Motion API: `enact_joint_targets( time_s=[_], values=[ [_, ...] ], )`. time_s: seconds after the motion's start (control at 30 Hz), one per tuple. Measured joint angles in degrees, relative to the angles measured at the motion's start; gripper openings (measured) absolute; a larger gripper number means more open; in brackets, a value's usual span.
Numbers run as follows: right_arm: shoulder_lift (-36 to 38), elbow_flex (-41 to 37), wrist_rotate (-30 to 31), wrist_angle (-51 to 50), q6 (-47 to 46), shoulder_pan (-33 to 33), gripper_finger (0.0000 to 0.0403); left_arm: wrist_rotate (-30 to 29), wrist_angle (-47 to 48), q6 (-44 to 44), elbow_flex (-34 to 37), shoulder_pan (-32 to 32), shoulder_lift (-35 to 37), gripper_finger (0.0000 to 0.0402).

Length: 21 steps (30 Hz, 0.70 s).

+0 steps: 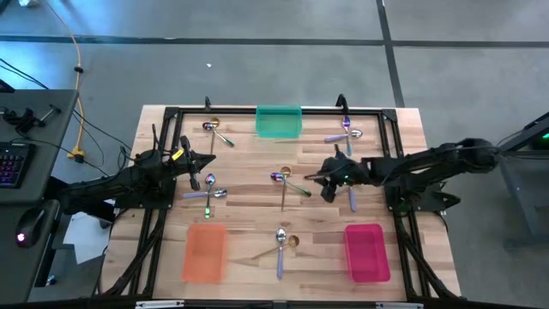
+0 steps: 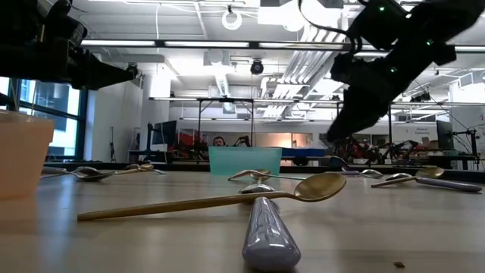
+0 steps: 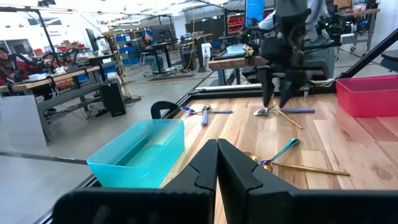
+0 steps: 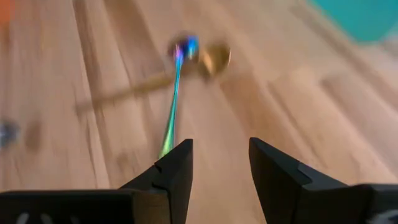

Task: Sort silverware by color (type)
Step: Put the gold spoon into the pink bin

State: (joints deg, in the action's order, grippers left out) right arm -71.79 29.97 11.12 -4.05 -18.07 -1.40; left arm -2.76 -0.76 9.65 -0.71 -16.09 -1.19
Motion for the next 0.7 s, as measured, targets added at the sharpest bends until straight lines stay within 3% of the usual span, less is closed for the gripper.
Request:
enact_joint_targets(
  time_s=[0.23, 0.37, 0.7],
  values=[
    [-3.94, 10.41, 1.88, -29.17, -7.18, 3.13, 0.0142, 0.00, -0.02, -0.01, 0.00, -0.01, 0.00, 0.0000],
    [-4.34, 13.35, 1.84, -41.27, -6.50, 5.06, 0.0142, 0.00, -0.02, 0.00, 0.00, -0.01, 0.00, 0.0000],
    [-6.28, 12.20, -2.13, -44.51, -0.97, 4.46, 0.0142, 0.00, -0.02, 0.00, 0.00, -0.01, 0.00, 0.0000]
  ],
)
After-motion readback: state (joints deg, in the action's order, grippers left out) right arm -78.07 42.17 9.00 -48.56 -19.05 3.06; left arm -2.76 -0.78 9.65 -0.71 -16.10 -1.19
